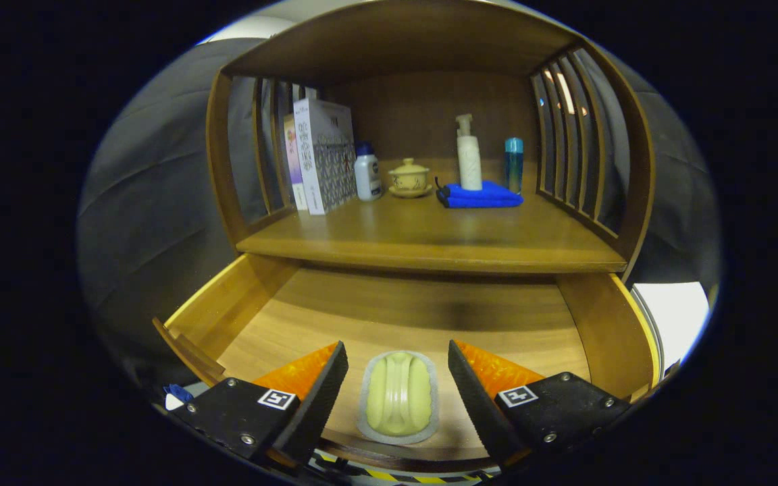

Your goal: Pull open the drawer, take out the items inside it, and place them on the countertop above the cabinet.

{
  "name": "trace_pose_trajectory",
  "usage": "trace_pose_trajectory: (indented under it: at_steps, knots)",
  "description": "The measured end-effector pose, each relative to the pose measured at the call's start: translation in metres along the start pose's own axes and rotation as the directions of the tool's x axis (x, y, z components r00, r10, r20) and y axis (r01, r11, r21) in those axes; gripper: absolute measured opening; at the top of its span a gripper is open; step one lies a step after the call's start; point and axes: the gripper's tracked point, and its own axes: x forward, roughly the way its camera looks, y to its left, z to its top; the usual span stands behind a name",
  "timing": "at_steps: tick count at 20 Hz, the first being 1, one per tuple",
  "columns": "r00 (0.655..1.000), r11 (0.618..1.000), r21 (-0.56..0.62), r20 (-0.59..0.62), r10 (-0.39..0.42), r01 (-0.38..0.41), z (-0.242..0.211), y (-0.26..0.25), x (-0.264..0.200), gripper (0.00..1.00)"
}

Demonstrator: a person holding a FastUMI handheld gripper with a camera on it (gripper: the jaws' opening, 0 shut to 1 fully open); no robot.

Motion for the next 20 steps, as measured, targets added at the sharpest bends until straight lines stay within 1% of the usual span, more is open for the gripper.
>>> trace_pose_trajectory:
  at_steps: [2,6,8,9,12,13,16,18,20]
  knots:
    - [0.999,1.000,0.016,-0.039,0.020,-0.020,-0.004,0.005,0.006,0.93]
    - [0.994,1.000,0.027,-0.112,0.012,-0.009,-0.014,0.002,0.018,0.90]
    - [0.988,0.999,0.035,-0.153,0.017,-0.012,-0.020,0.002,0.019,0.86]
    - [0.986,0.999,0.039,-0.165,0.021,-0.015,-0.021,0.003,0.022,0.82]
    - [0.981,0.999,0.041,-0.192,0.014,-0.007,-0.026,0.000,0.024,0.75]
    - [0.978,0.999,0.045,-0.206,0.015,-0.006,-0.027,-0.001,0.026,0.70]
    - [0.968,0.997,0.074,-0.249,0.013,0.005,-0.035,-0.002,0.027,0.62]
    - [0.968,0.997,0.083,-0.250,0.014,0.007,-0.036,-0.004,0.028,0.52]
    - [0.969,0.996,0.089,-0.247,0.016,0.006,-0.036,-0.003,0.029,0.35]
